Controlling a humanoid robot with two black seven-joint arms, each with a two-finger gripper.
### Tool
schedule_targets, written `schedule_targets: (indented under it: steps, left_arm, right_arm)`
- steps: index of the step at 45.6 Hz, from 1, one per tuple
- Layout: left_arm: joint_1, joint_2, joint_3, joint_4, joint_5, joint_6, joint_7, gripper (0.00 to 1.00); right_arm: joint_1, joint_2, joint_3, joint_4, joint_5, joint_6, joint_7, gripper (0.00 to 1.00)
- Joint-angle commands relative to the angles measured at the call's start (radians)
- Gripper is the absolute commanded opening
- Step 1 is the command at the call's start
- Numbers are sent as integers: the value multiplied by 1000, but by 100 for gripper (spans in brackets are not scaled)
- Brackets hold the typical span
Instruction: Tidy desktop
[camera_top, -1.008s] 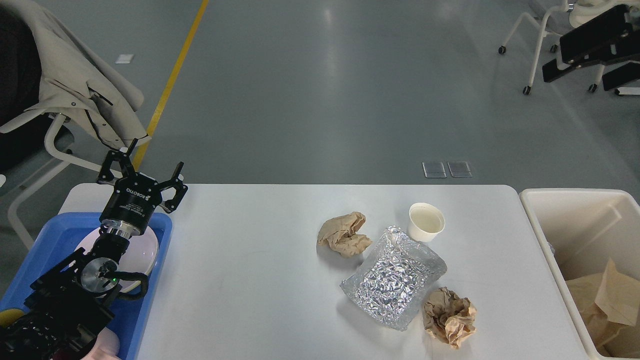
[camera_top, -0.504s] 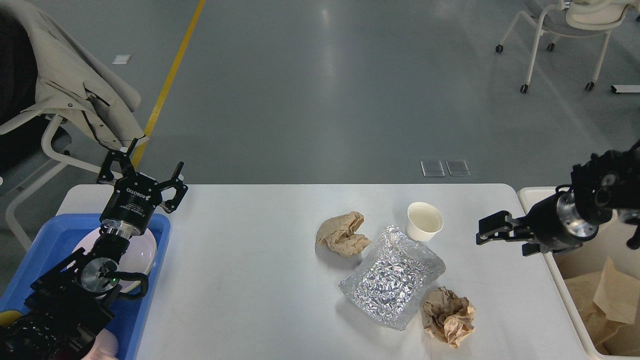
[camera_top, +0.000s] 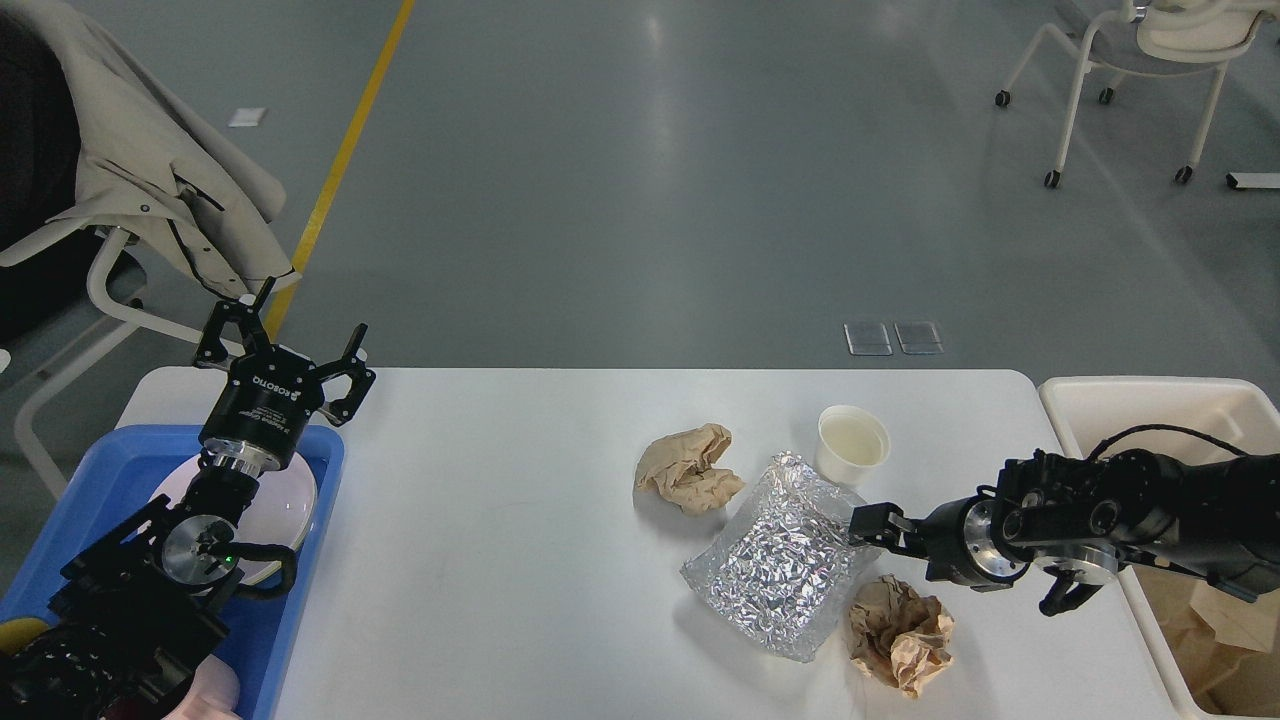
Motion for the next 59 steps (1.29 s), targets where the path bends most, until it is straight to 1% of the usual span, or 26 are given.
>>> schedule_targets:
  steps: [1,5,8,9,10,11,13,14,15,18,19,20,22,23,29,36,39,43,47,52,55,59]
  left_arm:
    - [0,0,0,0,0,0,0,100]
    - [0,0,0,0,0,0,0,100]
    - [0,0,0,0,0,0,0,100]
    - [0,0,0,0,0,0,0,100]
    - [0,0,0,0,0,0,0,100]
    - [0,0,0,0,0,0,0,100]
    - [0,0,0,0,0,0,0,100]
    - [0,0,0,0,0,0,0,100]
    - [0,0,0,0,0,0,0,100]
    - [0,0,0,0,0,0,0,100]
    - [0,0,0,0,0,0,0,100]
    - [0,0,0,0,0,0,0,100]
    - [0,0,0,0,0,0,0,100]
    - [0,0,0,0,0,0,0,100]
    - [0,0,0,0,0,0,0,100]
    - [0,0,0,0,0,0,0,100]
    - [0,0,0,0,0,0,0,100]
    - [0,0,0,0,0,0,1,100]
    - [0,0,0,0,0,0,0,100]
    - [0,0,0,0,0,0,0,100]
    - [0,0,0,0,0,0,0,100]
    - [0,0,0,0,0,0,0,100]
  right_arm:
    - [-39,24,25,-35,1,-28,0,100]
    - [-67,30,42,-57,-1,-47,0,100]
    - [-82,41,53,-66,-1,-59,2,95]
    - [-87,42,54,-66,-2,-62,2,90]
    - [-92,45,56,-66,-2,-64,2,82]
    - [-98,47,59,-67,-2,-67,2,73]
    - [-105,51,64,-67,-9,-71,3,50]
    - [-110,55,65,-67,-10,-73,3,42]
    - [-113,56,67,-67,-12,-74,3,38]
    - [-116,58,70,-66,-12,-77,5,33]
    - [-116,58,70,-66,-12,-77,5,29]
    - [-116,58,70,-66,-12,-77,5,23]
    - [-118,59,70,-67,-12,-77,5,3]
    - [-118,59,70,-67,-12,-77,5,0]
    - [-110,59,73,-61,-12,-65,5,0]
    - [-90,33,71,-32,-12,-59,8,0]
    - [-66,-2,67,2,-12,-56,6,0]
    - [5,-56,42,89,-10,-42,6,0]
    - [121,-155,-7,192,-10,-8,6,0]
    - [324,-275,-76,311,-12,79,6,0]
    - [472,-355,-110,365,-12,172,5,0]
    - [658,-435,-130,370,-12,320,2,0]
